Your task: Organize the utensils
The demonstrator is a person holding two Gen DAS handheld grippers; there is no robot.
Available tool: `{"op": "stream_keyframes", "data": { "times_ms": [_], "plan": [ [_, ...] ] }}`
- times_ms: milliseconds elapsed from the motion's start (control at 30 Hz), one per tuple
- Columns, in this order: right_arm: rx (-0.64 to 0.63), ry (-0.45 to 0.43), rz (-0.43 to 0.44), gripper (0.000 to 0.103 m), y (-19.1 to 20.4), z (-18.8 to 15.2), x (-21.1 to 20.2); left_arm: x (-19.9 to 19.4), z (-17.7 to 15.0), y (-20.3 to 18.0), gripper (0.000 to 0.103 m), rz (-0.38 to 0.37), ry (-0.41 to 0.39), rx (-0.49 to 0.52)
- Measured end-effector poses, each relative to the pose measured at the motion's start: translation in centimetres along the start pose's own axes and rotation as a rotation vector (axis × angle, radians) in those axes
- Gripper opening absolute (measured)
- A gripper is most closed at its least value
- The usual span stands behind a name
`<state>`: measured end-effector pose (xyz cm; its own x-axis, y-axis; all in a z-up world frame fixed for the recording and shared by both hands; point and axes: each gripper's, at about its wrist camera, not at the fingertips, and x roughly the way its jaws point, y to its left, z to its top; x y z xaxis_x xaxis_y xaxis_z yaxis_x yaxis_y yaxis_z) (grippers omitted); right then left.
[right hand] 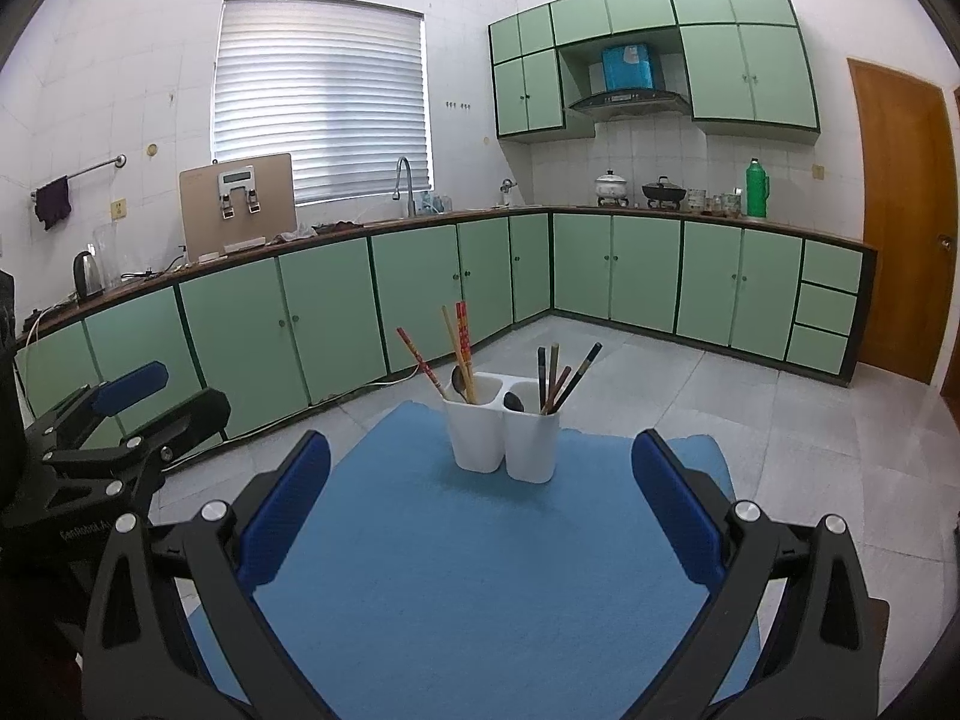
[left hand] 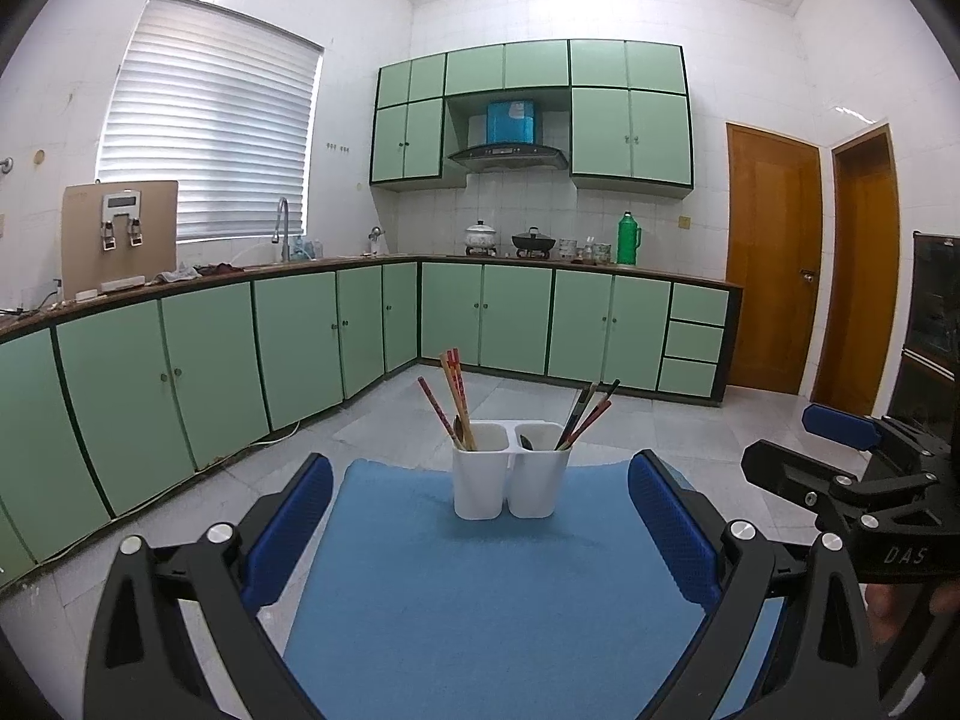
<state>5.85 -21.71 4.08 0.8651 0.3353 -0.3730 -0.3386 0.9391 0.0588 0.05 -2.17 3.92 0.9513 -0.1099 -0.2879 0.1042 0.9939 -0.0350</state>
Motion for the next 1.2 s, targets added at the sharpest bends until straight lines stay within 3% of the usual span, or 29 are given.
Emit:
{"op": "stream_keyframes", "data": {
  "times_ms": [1200],
  "plan": [
    [0.0, 0.004, -0.005, 0.098, 0.15, 0.03, 0.48, -0.19, -0.03, 0.14, 0.097, 0.002, -0.005, 0.001]
  ]
}}
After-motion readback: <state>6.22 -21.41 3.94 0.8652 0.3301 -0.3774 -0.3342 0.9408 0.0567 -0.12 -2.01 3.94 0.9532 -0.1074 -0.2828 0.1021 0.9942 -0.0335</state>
